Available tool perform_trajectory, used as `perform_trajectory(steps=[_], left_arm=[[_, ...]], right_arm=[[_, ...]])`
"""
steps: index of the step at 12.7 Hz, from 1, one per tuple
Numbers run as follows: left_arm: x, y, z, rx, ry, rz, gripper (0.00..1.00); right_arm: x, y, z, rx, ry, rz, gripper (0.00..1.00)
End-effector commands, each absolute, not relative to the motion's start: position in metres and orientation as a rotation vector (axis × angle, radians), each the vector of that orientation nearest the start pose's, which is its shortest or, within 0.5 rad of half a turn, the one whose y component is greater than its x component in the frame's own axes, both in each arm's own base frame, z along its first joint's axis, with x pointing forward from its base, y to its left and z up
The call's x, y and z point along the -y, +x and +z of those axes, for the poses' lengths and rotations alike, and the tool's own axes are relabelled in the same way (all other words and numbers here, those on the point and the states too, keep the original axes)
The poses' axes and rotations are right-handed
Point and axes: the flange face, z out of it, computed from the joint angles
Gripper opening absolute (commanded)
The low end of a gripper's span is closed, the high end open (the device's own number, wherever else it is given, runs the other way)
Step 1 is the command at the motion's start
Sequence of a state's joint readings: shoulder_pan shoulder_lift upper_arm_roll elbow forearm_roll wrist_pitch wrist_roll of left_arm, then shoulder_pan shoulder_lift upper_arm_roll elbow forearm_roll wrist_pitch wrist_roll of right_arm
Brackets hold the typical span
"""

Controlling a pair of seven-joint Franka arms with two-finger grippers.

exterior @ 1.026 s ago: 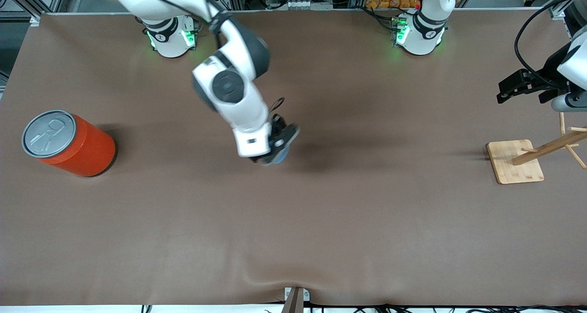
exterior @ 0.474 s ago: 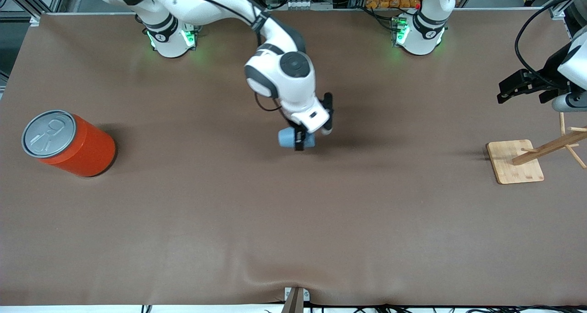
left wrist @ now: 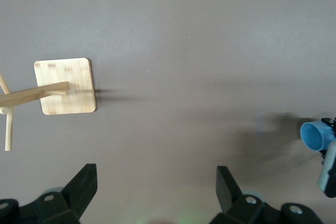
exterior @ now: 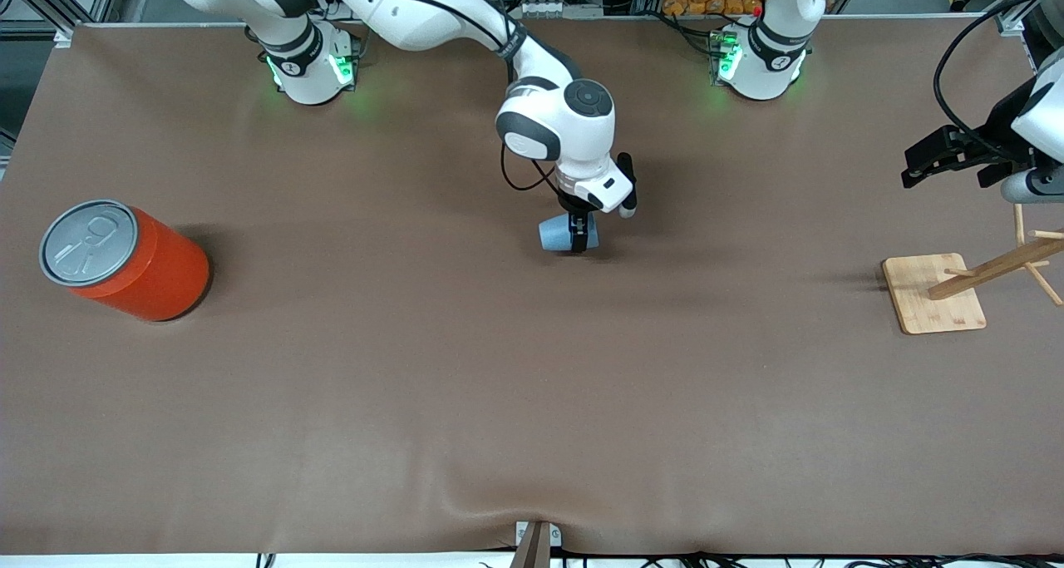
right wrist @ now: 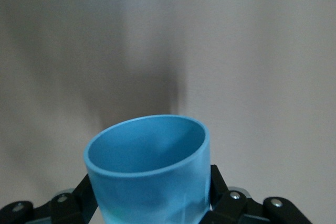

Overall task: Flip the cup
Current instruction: 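Set the cup down with the right gripper while the left gripper approaches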

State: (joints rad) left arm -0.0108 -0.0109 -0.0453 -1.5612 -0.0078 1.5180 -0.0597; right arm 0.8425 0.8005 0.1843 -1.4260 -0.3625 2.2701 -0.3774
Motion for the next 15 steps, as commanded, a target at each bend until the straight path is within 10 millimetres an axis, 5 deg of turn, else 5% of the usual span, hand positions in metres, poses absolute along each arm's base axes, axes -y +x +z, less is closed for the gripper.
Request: perform_trajectory(steps=[1,6,7,9,11,13,15], left_arm=[[0.018,0.549,0.624,0.041,-3.137,0.081,1.0],[0.01,0.557,0.61,0.067,-3.136,0.12,1.0],[0.0,0.565,0.594,0.091,-3.136,0.163,1.0],[-0.015,0.583,0.553,0.113,-3.143,0.275,1.0],[-0.011,0.604,0.498,0.103,-3.141,0.39,1.0],[-0.01,0.624,0.463,0.103,-3.15,0.458,1.0],[0.012,0.632,0.431,0.099,-3.175,0.543,1.0]], right_arm=[[-0.618,0.406,0.218,-2.049,2.173,0.185,0.0],[-0.618,0.405,0.2,-2.051,2.157,0.161,0.0],[-0.619,0.404,0.2,-2.049,2.159,0.162,0.0],[-0.619,0.404,0.198,-2.039,2.17,0.161,0.99],[-0.618,0.403,0.197,-2.039,2.172,0.158,1.0],[-0.618,0.404,0.197,-2.037,2.175,0.157,1.0],[-0.615,0.409,0.199,-2.027,2.184,0.158,1.0]])
